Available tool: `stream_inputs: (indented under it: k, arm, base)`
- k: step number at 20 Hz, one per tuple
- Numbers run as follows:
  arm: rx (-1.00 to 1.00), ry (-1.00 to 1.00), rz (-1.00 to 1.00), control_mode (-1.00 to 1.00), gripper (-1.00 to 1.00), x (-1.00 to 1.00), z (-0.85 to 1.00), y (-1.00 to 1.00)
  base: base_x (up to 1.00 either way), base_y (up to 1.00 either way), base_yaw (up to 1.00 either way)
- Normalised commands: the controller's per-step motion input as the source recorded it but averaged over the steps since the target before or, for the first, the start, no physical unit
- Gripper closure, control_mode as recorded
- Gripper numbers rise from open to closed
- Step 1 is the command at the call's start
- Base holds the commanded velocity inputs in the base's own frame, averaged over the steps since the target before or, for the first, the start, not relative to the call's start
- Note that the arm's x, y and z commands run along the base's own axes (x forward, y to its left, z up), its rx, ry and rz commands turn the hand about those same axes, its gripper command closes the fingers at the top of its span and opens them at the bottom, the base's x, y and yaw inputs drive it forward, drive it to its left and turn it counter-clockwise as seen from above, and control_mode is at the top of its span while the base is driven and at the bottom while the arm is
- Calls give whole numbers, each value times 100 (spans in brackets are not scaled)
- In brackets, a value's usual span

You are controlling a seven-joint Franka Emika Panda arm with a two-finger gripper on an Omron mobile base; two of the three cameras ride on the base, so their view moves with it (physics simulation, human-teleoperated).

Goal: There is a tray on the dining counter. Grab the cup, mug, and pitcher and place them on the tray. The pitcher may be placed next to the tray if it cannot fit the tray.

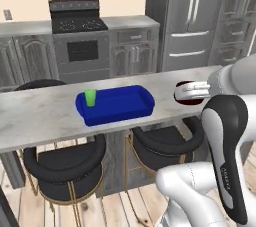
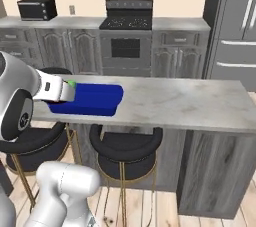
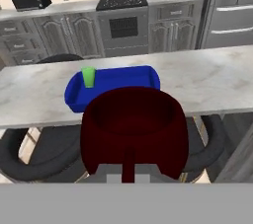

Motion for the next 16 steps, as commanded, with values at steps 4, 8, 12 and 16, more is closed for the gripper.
stream_inputs:
  k: [4, 8, 12, 16]
  arm:
    - [0, 0, 0, 100, 100, 0, 0, 0]
    - [0, 0, 0, 100, 100, 0, 0, 0]
    - [0, 0, 0, 100, 100, 0, 0, 0]
    - [0, 0, 0, 100, 100, 0, 0, 0]
  base:
    - [26, 4, 18]
    - [37, 15, 12]
    - [58, 17, 6]
    - [62, 6, 1]
